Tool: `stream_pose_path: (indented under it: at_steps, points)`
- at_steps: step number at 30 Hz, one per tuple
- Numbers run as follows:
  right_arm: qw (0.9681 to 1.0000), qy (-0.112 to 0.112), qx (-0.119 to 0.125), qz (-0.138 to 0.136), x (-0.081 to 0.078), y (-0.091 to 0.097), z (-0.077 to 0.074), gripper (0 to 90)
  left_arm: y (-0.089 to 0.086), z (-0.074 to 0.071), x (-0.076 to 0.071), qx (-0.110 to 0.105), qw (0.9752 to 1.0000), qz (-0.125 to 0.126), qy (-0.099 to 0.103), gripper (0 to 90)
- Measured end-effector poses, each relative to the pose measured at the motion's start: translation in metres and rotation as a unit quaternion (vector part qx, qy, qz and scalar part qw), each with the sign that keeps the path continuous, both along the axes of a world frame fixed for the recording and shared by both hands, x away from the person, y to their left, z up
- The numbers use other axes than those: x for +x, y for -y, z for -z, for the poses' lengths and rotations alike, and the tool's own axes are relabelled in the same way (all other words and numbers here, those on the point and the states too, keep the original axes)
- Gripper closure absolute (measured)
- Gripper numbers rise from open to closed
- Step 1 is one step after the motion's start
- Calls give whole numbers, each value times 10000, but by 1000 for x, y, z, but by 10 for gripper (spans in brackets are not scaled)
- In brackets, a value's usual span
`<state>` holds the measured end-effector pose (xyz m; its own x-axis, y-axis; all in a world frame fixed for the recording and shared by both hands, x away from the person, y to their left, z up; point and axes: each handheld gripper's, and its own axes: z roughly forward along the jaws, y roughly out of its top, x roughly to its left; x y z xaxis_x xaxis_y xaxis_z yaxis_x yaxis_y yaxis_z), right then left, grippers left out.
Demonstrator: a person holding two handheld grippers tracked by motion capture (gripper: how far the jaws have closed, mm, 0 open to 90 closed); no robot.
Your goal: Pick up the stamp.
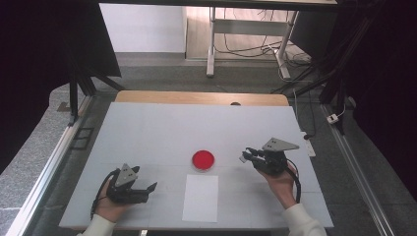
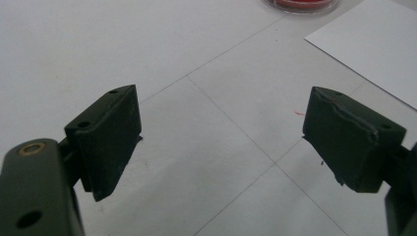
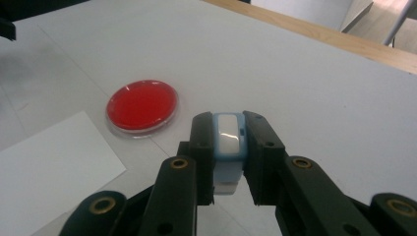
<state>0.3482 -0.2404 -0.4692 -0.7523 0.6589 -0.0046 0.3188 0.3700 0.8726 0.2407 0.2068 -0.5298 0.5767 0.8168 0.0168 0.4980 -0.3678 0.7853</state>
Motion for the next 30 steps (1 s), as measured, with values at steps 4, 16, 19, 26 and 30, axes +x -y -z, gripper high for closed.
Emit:
stream_pose_path:
  at_steps: [4, 16, 19, 26, 30]
  points:
    - [9999, 85, 34, -62, -5, -5, -7, 747, 0, 0, 0, 12, 10000, 5, -6, 152]
    - [9990, 207, 58, -380, -18, -26, -14, 747, 1, 0, 0, 5, 10000, 13, -6, 152]
    - [9987, 199, 35, -463, -20, -29, -14, 747, 1, 1, 0, 7, 10000, 6, 8, 152]
    - [9979, 177, 99, -608, -23, -38, -13, 746, 1, 0, 0, 11, 10000, 4, 16, 153]
    - [9968, 65, 294, -744, -25, -41, -13, 747, 1, 0, 0, 12, 10000, 8, 10, 153]
